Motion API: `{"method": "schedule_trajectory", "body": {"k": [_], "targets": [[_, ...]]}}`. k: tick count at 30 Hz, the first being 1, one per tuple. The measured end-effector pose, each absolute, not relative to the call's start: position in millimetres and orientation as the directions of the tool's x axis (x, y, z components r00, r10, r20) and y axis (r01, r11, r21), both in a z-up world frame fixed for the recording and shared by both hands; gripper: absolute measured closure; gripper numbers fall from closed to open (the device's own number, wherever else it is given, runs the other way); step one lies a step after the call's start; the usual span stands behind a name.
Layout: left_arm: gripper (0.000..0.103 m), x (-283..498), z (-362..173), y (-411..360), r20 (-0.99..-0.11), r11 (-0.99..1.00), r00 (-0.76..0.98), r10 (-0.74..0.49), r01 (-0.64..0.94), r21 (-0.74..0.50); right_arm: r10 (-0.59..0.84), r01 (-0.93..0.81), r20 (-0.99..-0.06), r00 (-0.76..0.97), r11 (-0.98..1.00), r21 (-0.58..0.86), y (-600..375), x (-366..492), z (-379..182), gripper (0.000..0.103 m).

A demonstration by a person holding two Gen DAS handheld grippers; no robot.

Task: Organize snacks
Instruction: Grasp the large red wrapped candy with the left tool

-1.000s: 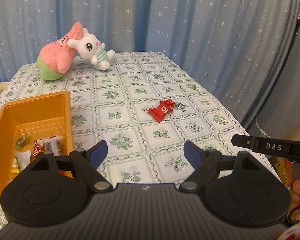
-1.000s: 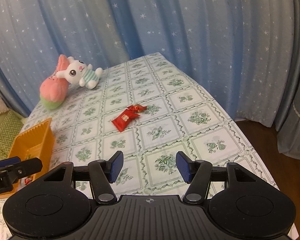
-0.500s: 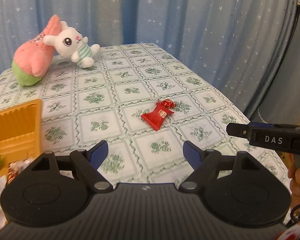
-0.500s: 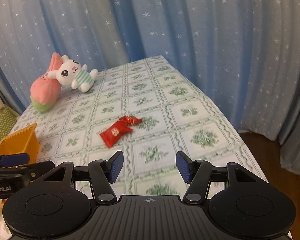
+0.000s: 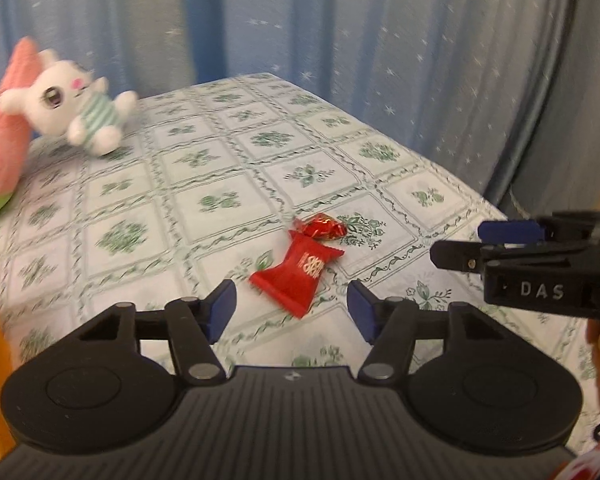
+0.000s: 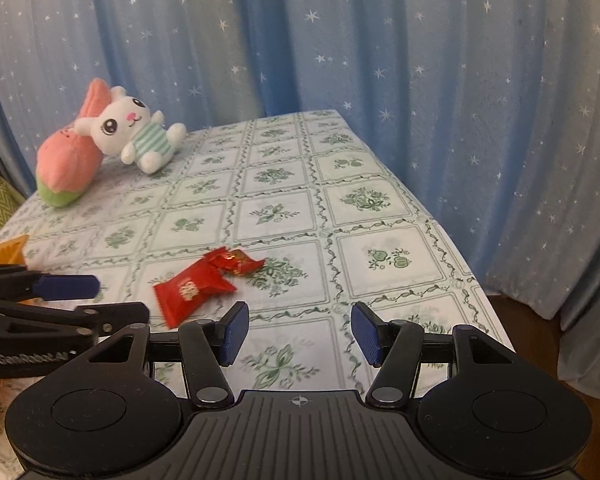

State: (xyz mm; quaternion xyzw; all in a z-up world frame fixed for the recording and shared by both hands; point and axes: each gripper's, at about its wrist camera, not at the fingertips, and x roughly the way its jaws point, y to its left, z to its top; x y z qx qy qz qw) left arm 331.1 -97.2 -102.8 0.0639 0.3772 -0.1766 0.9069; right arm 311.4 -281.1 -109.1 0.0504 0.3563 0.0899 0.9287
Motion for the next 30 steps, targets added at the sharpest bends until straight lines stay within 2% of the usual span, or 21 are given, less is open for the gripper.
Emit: {"method": "schedule_trajectory", "body": {"k": [3, 5, 17, 20, 27, 30], "targets": [[0.049, 343, -112, -107, -0.714, 0.915, 0.642, -0.278, 0.403, 0.006, 0.199, -0.130, -0.657, 0.728, 0.980, 0.153, -283, 319, -114, 0.045], [0.056, 351, -118, -112, -0.720, 0.908, 0.635, -0.279, 0.419, 0.018, 0.208, -0.132, -0.656, 0.725, 0.978, 0.164, -286, 323, -117, 0.045], [0.068, 373, -136, -123, -0.729, 0.872, 0.630, -0.269, 0.480, 0.093, 0.229, -0.158, -0.644, 0.730, 0.973, 0.167, -287, 337, -124, 0.046], [0.075, 371, -134, -122, -0.732, 0.866, 0.624, -0.274, 0.491, 0.095, 0.232, -0.160, -0.643, 0.730, 0.972, 0.169, -286, 341, -126, 0.046], [0.075, 354, -128, -112, -0.747, 0.882, 0.603, -0.279, 0.468, 0.048, 0.228, -0.154, -0.648, 0.727, 0.973, 0.170, -286, 349, -129, 0.046], [0.071, 351, -123, -109, -0.739, 0.876, 0.617, -0.272, 0.477, 0.075, 0.225, -0.143, -0.648, 0.727, 0.974, 0.178, -288, 351, -130, 0.046]]}}
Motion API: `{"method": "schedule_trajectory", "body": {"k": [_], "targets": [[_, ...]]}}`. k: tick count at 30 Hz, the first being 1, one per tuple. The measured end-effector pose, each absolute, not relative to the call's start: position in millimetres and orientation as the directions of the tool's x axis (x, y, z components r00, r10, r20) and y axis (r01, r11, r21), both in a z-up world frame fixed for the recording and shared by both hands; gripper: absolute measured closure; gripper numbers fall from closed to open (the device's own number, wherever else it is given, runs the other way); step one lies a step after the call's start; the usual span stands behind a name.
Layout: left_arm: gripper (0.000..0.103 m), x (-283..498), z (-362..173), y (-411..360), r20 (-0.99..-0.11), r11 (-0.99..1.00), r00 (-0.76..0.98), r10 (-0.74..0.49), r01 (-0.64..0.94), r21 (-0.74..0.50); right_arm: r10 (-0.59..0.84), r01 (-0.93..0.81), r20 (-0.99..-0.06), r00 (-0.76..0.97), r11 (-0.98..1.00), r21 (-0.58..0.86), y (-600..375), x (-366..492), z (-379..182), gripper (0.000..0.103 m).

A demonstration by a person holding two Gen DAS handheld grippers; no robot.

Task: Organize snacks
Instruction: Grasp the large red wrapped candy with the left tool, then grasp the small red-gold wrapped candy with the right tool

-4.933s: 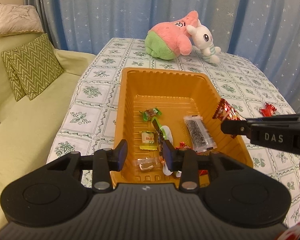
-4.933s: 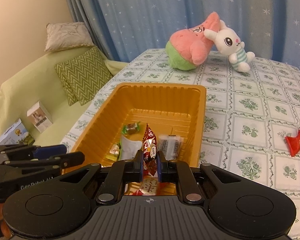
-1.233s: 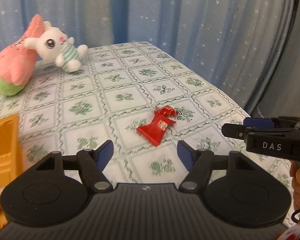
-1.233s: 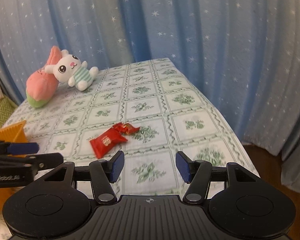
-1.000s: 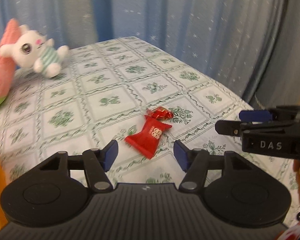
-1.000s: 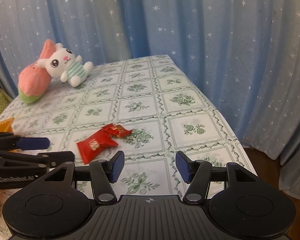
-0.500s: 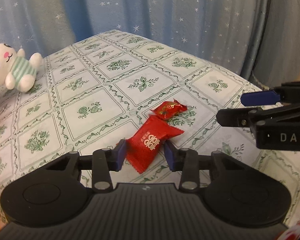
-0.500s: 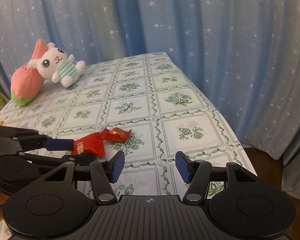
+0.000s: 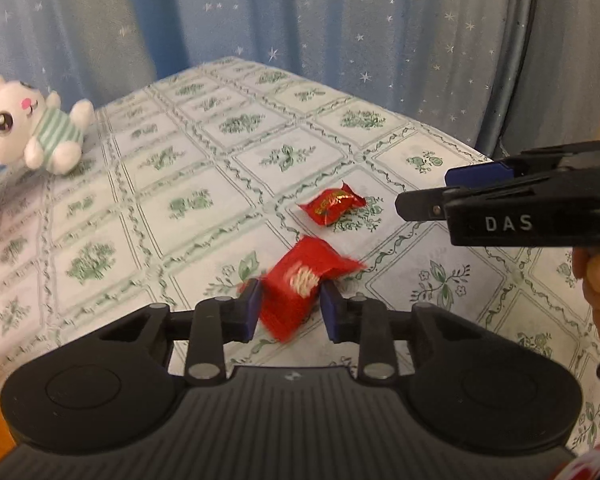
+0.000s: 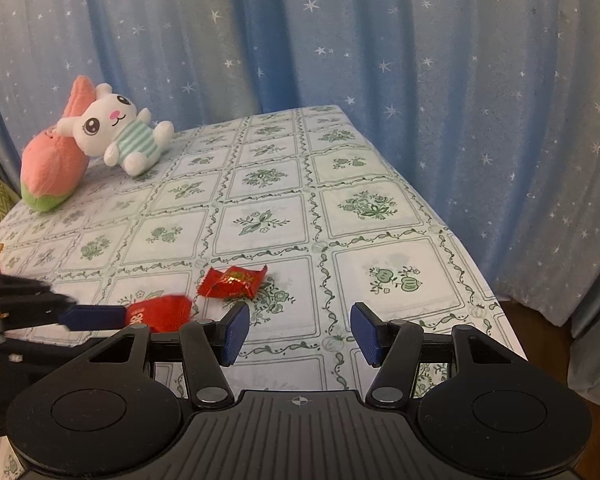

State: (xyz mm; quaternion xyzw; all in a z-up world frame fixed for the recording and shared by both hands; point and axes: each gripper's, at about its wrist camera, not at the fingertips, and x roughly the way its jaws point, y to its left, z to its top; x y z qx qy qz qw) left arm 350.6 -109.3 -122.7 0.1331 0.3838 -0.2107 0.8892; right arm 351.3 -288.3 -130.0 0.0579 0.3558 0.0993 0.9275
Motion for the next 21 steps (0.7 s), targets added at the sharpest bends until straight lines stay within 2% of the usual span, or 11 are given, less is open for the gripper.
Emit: {"method": "schedule_trajectory", "body": {"k": [2, 6, 9, 11, 13, 21], "targets": [[0.062, 353, -120, -113, -0.734, 0.858, 0.628, -0.258, 0.498, 0.124, 0.221, -0.134, -0.651, 0.726, 0.974, 0.182, -290, 352, -131, 0.046], [0.061, 361, -119, -124, -0.733, 0.806, 0.623, -0.273, 0.565, 0.180, 0.216, -0.120, -0.653, 0.726, 0.975, 0.189, -294, 352, -132, 0.046], [0.061, 371, -125, -129, -0.754, 0.786, 0.586, -0.296, 0.598, 0.157, 0.218, -0.117, -0.655, 0.724, 0.974, 0.196, -294, 352, -133, 0.046], [0.066, 376, -130, -130, -0.776, 0.791, 0.558, -0.294, 0.598, 0.130, 0.219, -0.119, -0.655, 0.724, 0.974, 0.195, -294, 352, -132, 0.046], [0.079, 376, -131, -128, -0.783, 0.804, 0.548, -0.294, 0.585, 0.108, 0.230, -0.129, -0.650, 0.724, 0.971, 0.200, -293, 353, -132, 0.046], [0.080, 353, -110, -93, -0.733, 0.939, 0.645, -0.218, 0.344, 0.024, 0.303, -0.249, -0.621, 0.723, 0.953, 0.174, -272, 361, -133, 0.046]]}}
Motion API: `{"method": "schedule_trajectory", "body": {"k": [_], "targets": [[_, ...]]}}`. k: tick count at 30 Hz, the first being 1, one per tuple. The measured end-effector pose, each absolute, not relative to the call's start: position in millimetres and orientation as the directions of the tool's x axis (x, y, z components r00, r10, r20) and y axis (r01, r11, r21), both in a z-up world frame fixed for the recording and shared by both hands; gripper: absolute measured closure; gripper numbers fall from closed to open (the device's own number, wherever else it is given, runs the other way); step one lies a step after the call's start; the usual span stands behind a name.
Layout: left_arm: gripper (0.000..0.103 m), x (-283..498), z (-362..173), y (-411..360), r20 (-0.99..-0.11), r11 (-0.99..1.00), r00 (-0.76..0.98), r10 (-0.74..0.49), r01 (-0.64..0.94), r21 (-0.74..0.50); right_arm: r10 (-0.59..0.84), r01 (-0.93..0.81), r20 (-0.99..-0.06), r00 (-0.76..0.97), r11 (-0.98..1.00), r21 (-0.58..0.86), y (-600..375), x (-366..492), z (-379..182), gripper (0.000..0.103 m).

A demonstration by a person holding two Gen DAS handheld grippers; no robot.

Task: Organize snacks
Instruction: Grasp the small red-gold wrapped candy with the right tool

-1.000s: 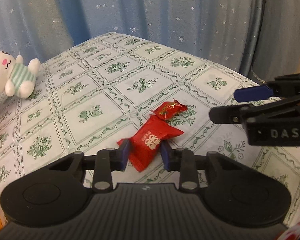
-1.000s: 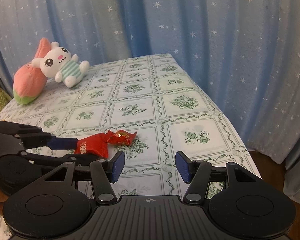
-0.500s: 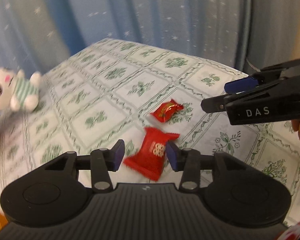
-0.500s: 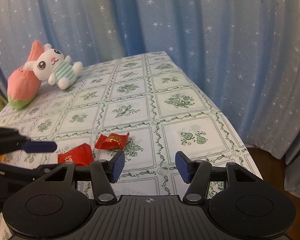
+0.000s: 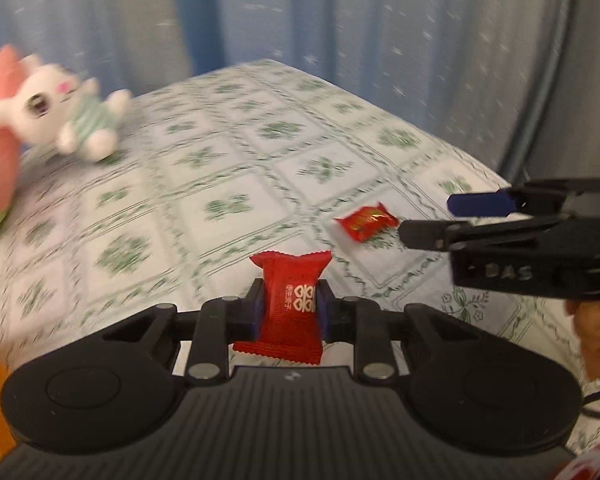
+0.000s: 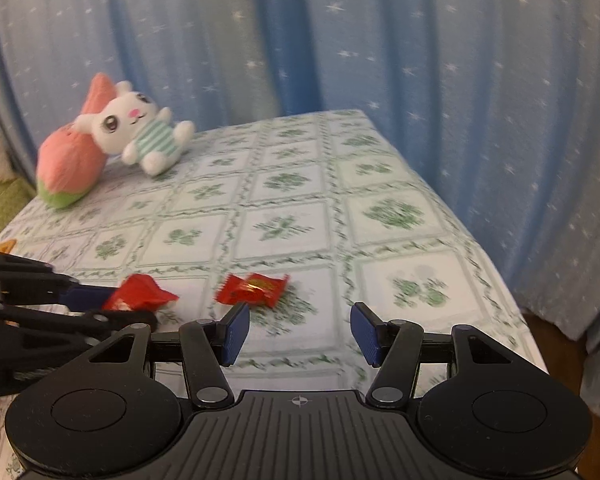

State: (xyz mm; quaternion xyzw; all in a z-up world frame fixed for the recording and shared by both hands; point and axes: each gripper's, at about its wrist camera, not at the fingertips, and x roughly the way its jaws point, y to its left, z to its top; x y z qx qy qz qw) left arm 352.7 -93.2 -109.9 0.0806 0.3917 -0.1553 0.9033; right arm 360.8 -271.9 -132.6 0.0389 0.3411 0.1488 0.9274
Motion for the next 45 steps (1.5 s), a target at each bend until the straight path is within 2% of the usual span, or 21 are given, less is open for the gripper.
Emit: {"method": "schedule_trajectory", "body": {"k": [6, 17, 18, 20, 24, 35, 45], "targets": [[0.080, 337, -98, -72, -0.703, 0.971, 0.687, -0.182, 0.237, -0.019, 0.287, -0.259, -0.609, 0.740, 0.956, 0.136, -250, 375, -139, 0.045], [0.080, 329, -96, -54, -0.702, 0.979, 0.693, -0.166, 0.200, -0.035, 0.224, -0.229, -0.638, 0.737, 0.970, 0.076, -220, 391, -156, 0.046], [0.080, 328, -96, -54, -0.702, 0.979, 0.692, -0.167, 0.200, -0.036, 0.216, -0.225, -0.636, 0.741, 0.972, 0.068, -219, 391, -157, 0.055], [0.080, 326, -97, -54, -0.705, 0.979, 0.689, -0.172, 0.201, -0.042, 0.202, -0.223, -0.633, 0.747, 0.974, 0.048, -218, 391, -157, 0.066], [0.080, 321, -98, -54, -0.711, 0.978, 0.681, -0.177, 0.200, -0.052, 0.194, -0.221, -0.635, 0.748, 0.975, 0.037, -217, 388, -156, 0.069], [0.080, 292, -86, -53, -0.716, 0.979, 0.674, -0.184, 0.186, -0.077, 0.202, -0.194, -0.624, 0.755, 0.978, 0.082, -225, 345, -123, 0.069], [0.080, 239, -62, -48, -0.712, 0.979, 0.677, -0.188, 0.184, -0.083, 0.211, -0.197, -0.615, 0.759, 0.976, 0.091, -223, 262, -92, 0.069]]}}
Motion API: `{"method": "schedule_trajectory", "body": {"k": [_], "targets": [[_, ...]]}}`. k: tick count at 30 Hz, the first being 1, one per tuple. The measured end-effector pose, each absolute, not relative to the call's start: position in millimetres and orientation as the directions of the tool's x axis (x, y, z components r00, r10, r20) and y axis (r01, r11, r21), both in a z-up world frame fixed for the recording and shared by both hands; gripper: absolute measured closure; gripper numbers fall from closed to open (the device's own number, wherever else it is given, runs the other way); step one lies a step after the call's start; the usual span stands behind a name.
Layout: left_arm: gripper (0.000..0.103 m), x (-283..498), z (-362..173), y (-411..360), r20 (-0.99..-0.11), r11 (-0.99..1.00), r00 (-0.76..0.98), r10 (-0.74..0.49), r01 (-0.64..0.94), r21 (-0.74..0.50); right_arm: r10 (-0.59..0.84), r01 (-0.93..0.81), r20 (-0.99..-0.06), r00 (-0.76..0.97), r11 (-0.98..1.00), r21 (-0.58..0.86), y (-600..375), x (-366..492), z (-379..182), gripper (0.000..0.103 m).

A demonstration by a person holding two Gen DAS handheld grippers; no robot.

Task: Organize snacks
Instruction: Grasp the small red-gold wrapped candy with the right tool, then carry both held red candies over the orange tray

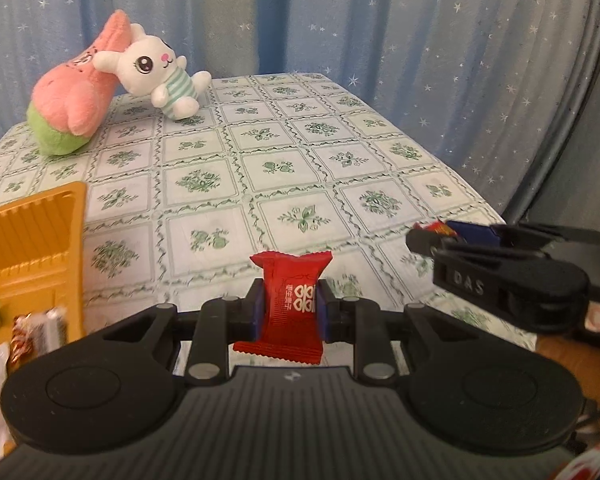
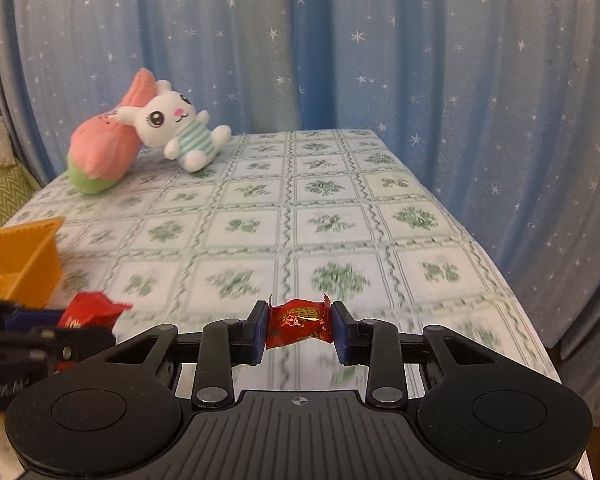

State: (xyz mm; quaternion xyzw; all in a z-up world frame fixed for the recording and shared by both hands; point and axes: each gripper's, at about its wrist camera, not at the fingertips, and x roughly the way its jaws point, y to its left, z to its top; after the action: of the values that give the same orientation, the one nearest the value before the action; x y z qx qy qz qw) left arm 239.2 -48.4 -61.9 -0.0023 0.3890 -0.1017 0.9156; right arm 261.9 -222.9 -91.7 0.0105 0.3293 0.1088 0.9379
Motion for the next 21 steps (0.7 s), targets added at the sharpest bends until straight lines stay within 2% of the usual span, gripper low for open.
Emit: {"method": "schedule_trajectory", "body": {"k": [21], "targets": [[0.080, 117, -6, -16, -0.671, 0.983, 0.720, -0.179, 0.106, -0.150, 0.245, -0.221, -0.612, 0.752, 0.968, 0.117, -207, 124, -34, 0.069]]}}
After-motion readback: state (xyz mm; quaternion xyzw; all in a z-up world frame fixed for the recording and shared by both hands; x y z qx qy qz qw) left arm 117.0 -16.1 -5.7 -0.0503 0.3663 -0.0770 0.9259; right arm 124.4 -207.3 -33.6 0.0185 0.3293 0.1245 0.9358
